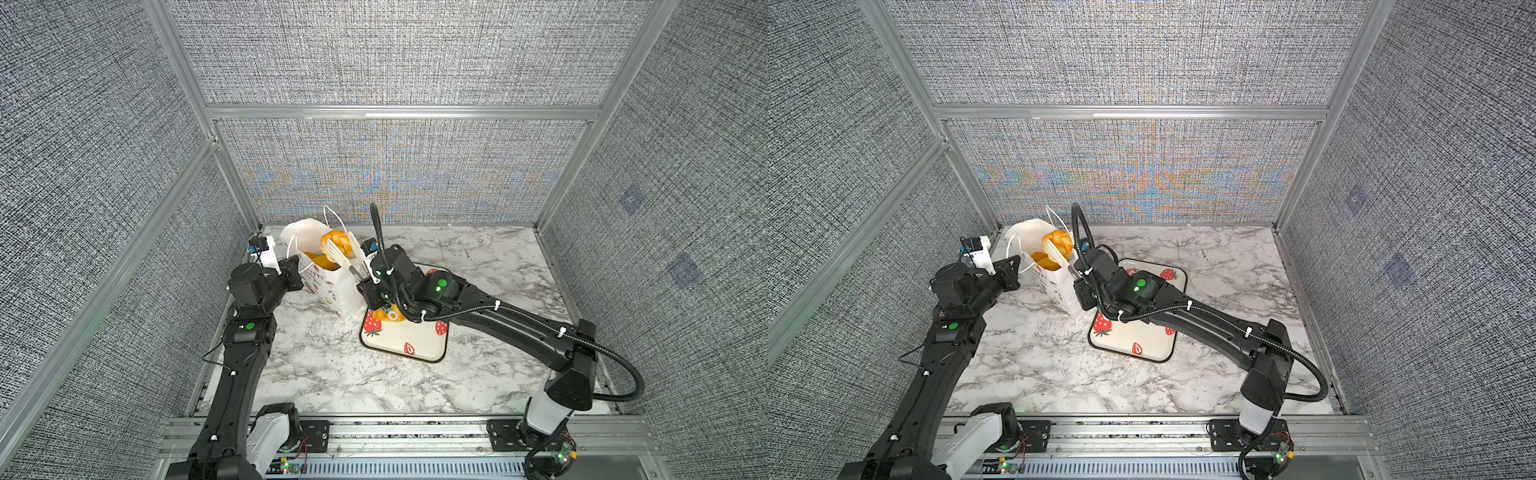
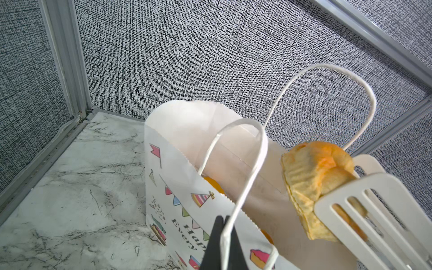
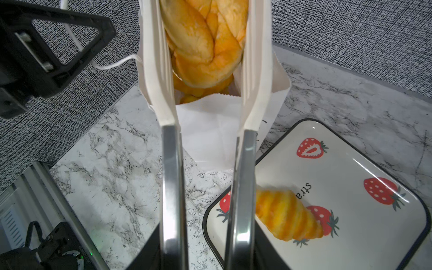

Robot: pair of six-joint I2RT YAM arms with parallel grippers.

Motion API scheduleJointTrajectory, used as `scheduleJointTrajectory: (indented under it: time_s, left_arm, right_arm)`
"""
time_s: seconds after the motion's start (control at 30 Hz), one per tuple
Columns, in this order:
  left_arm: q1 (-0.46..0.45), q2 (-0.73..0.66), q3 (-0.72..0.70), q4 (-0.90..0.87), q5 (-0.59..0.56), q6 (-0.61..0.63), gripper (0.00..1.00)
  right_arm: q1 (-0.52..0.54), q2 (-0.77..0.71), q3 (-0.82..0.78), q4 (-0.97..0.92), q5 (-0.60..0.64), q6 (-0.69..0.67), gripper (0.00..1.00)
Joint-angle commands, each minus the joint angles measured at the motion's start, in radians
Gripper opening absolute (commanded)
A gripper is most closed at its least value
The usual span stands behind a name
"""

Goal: Pack bread into a paper bag
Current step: Place the bread in the paper bag.

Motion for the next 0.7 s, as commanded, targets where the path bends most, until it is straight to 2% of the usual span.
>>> scheduleJointTrajectory:
  time_s: [0.0,0.67]
  left_arm:
    - [0.000,-0.002,-0.003,0.021,0.011,-0.001,0.00]
    - [0.000,-0.008,-0.001,0.018,0.008,0.000,0.00]
  right_arm:
    - [-0.001,-0.008,-0.007,0.058,-0.002,0.017,0.43]
    - [-0.001,-0.026,-0.029,0.067,-0.007,0.026,0.52]
